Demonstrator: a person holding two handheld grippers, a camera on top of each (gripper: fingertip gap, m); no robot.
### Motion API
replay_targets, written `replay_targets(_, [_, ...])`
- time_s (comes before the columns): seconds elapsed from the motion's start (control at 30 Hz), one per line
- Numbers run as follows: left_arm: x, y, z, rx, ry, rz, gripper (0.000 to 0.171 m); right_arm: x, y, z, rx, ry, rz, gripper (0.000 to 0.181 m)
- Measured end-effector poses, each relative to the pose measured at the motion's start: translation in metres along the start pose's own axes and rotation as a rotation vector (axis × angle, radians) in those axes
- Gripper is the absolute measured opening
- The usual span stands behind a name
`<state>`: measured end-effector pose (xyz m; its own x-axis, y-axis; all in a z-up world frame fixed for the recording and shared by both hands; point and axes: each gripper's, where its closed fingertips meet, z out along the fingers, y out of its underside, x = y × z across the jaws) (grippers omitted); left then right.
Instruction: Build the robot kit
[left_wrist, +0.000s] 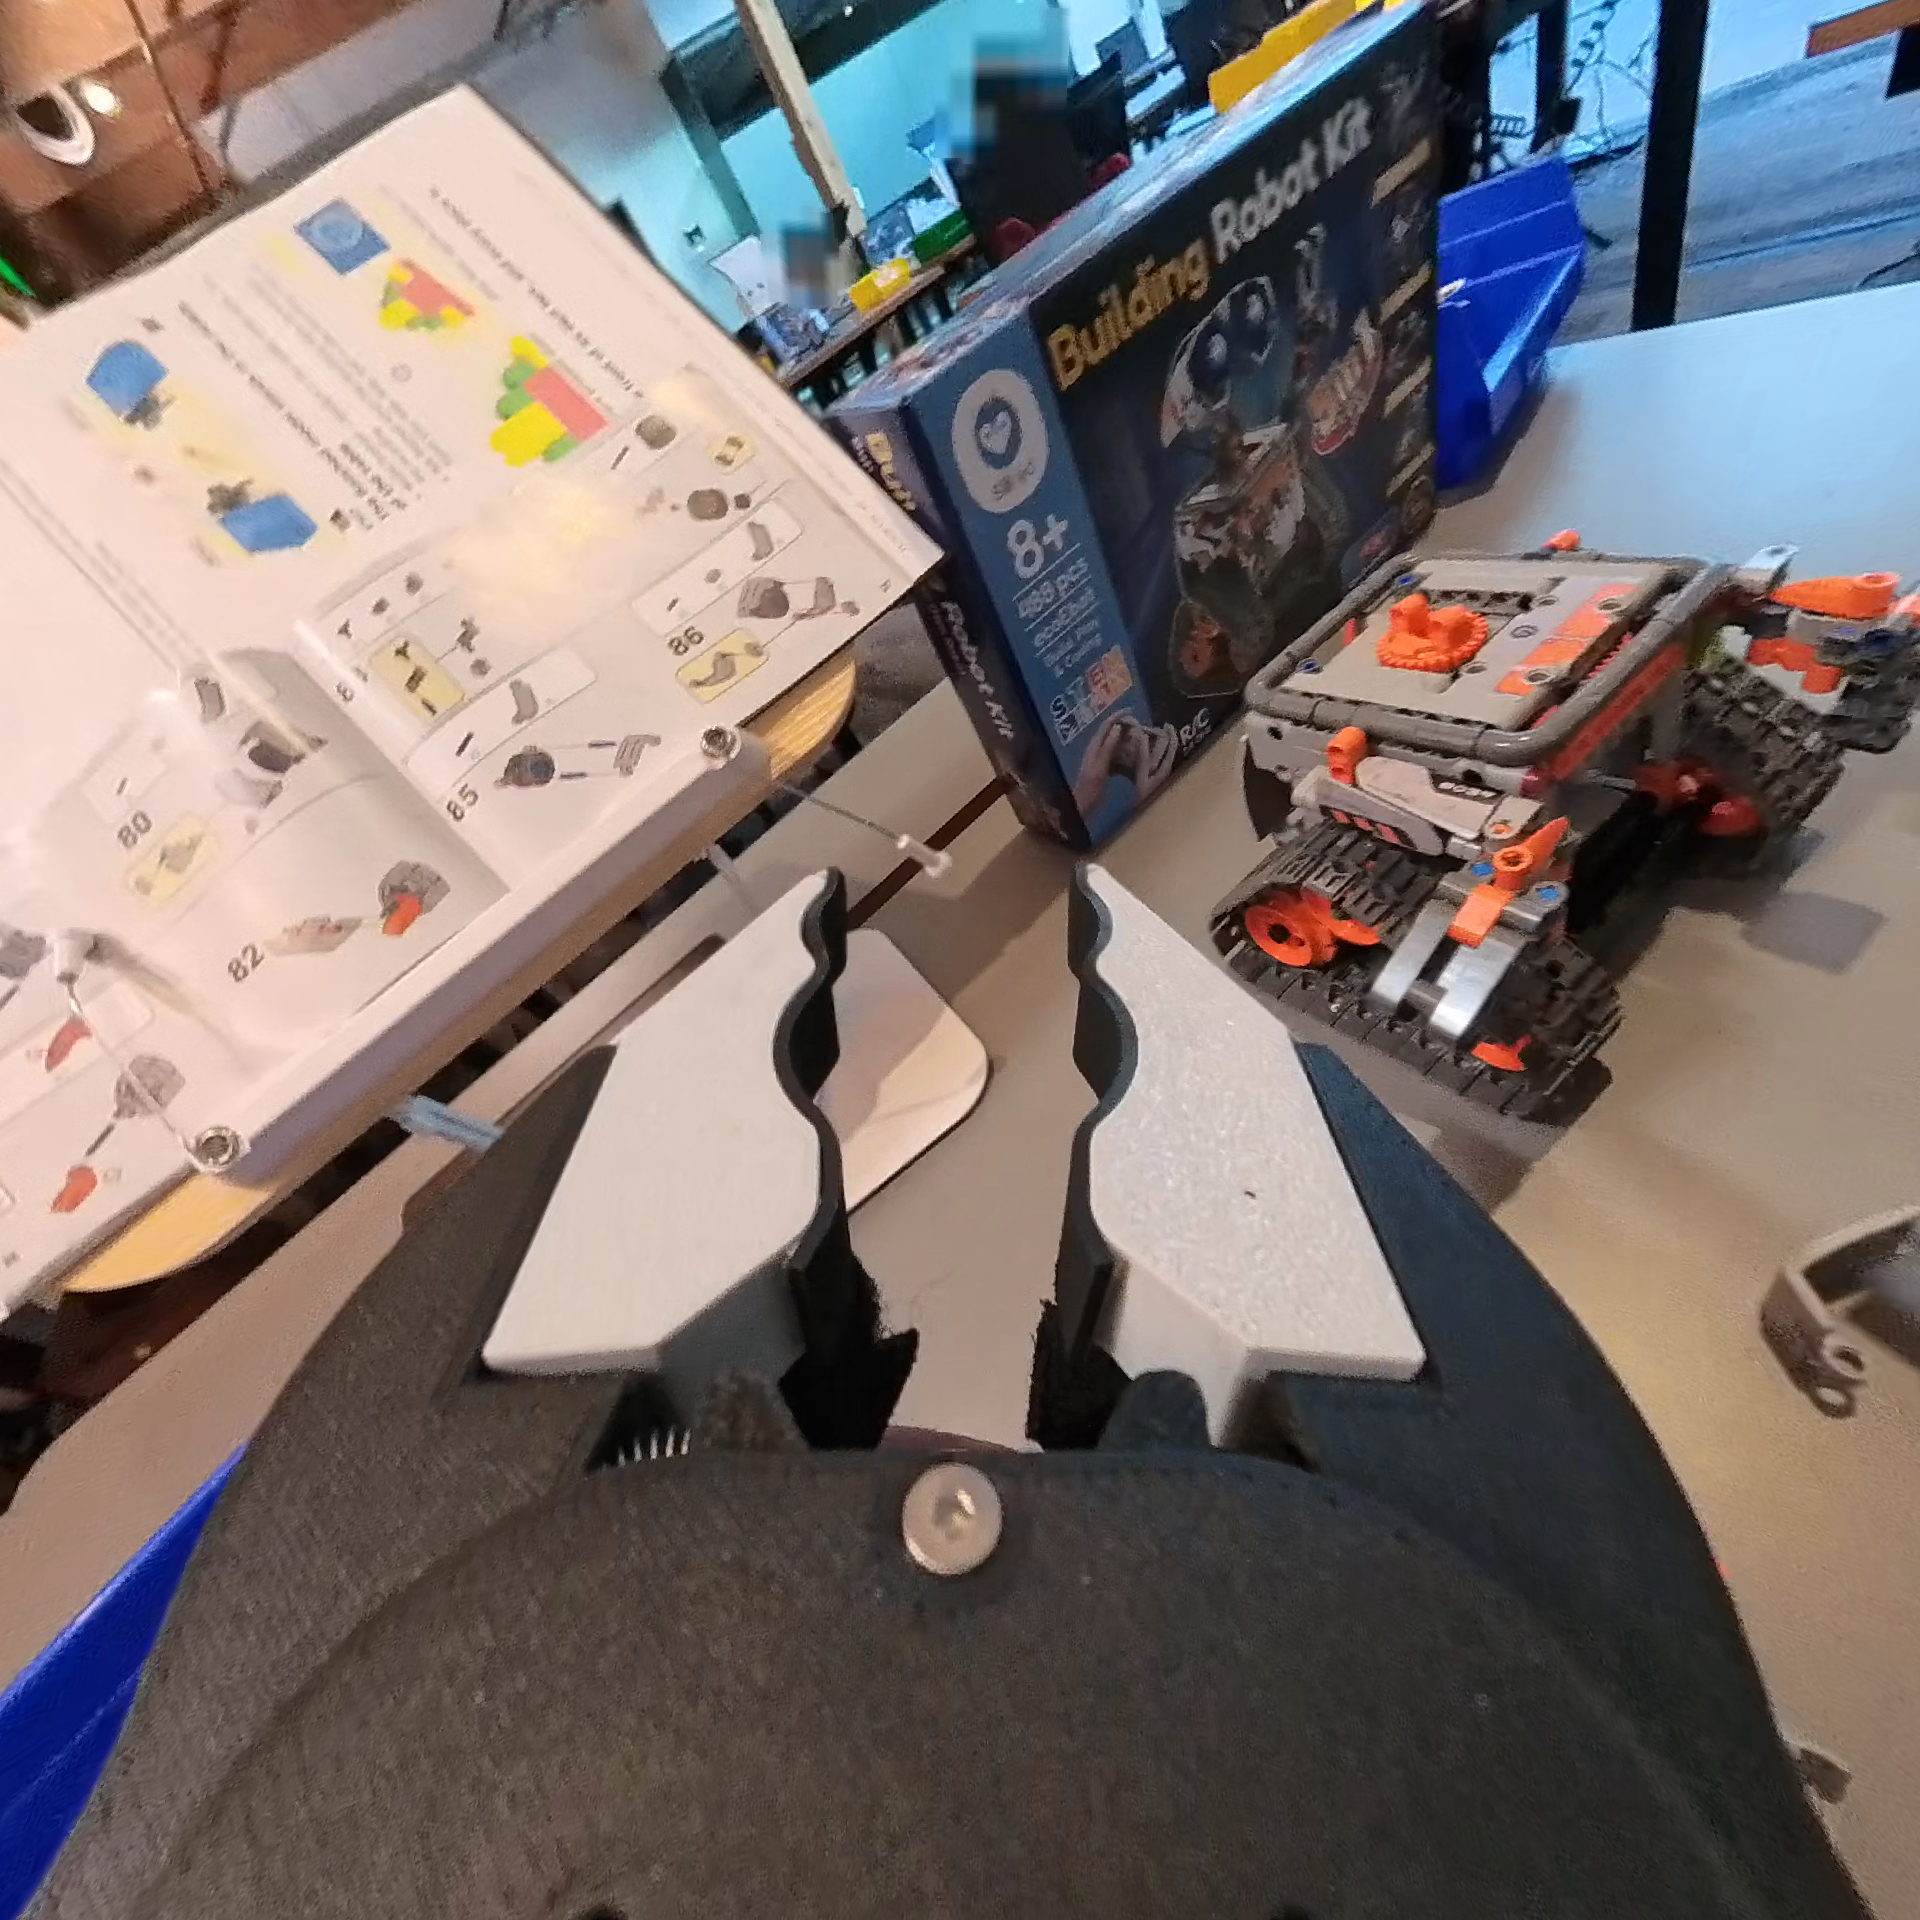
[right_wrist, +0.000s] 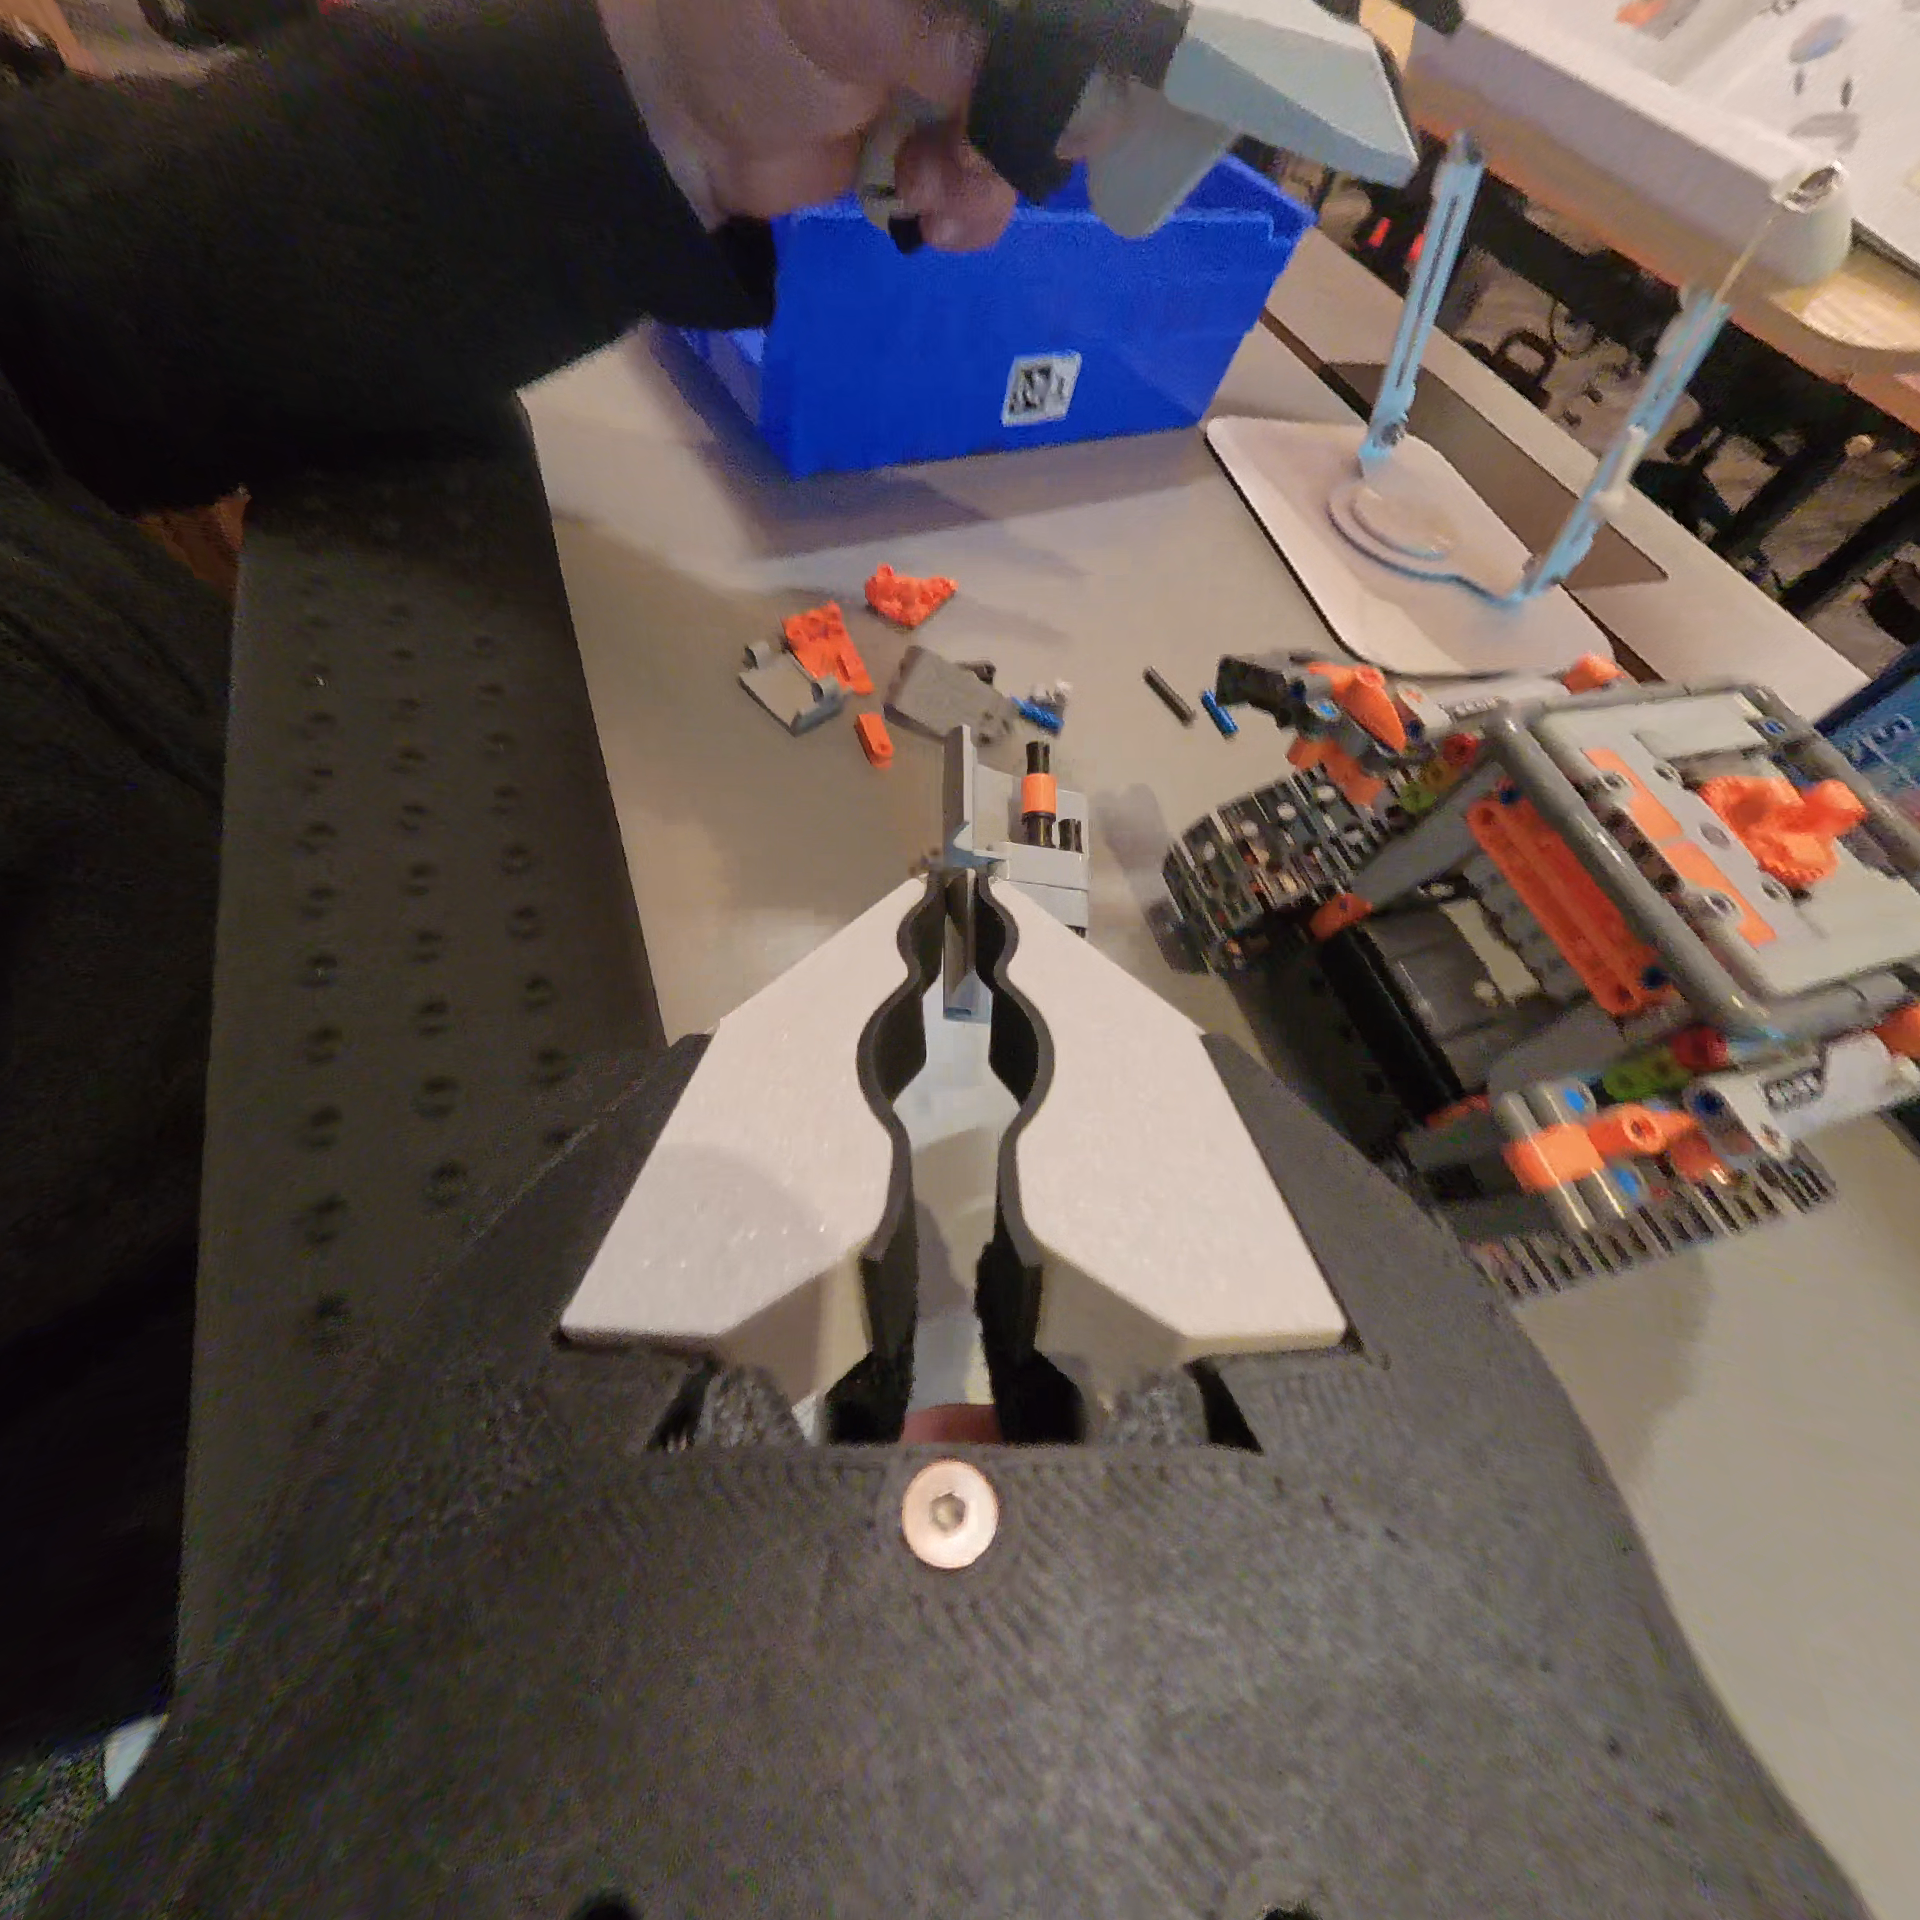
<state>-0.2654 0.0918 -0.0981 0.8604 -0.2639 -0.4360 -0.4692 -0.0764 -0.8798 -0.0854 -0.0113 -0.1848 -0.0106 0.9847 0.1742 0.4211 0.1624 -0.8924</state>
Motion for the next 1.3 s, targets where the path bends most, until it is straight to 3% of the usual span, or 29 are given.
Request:
replay_targets(0.2, [0.017, 0.011, 0.009, -0.05, 0.048, 0.034, 0.039, 0.006, 0.047, -0.009, -0.244, 0.065, -0.072, 0.002])
replay_targets(0.43, [0.05, 0.024, 0.017, -0.106, 0.187, 0.033, 0.042, -0.004, 0.084, 0.005, -0.384, 0.026, -0.088, 0.003])
replay_targets(0.47, [0.053, 0.025, 0.018, -0.108, 0.205, 0.034, 0.043, -0.006, 0.086, 0.006, -0.39, 0.011, -0.086, 0.004])
replay_targets(0.53, [0.06, 0.027, 0.018, -0.12, 0.255, 0.003, 0.044, -0.004, 0.081, 0.007, -0.36, 0.023, -0.079, 0.027])
replay_targets(0.6, [0.068, 0.031, 0.018, -0.132, 0.309, -0.023, 0.046, 0.004, 0.071, 0.002, -0.309, 0.056, -0.045, 0.034])
replay_targets(0.77, [0.097, 0.033, 0.021, -0.136, 0.413, -0.031, 0.048, 0.055, 0.057, -0.026, -0.252, 0.295, 0.037, 0.037])
replay_targets(0.93, [0.127, 0.039, 0.03, -0.155, 0.474, -0.015, 0.051, 0.097, 0.056, -0.043, -0.21, 0.5, 0.141, 0.067])
replay_targets(1.03, [0.144, 0.043, 0.036, -0.167, 0.483, 0.026, 0.053, 0.112, 0.061, -0.039, -0.228, 0.546, 0.195, 0.081])
replay_targets(1.17, [0.151, 0.042, 0.044, -0.156, 0.447, 0.039, 0.053, 0.126, 0.06, -0.028, -0.224, 0.564, 0.237, 0.072])
replay_targets(1.3, [0.155, 0.037, 0.044, -0.126, 0.432, 0.037, 0.038, 0.132, 0.06, -0.017, -0.232, 0.55, 0.226, 0.06])
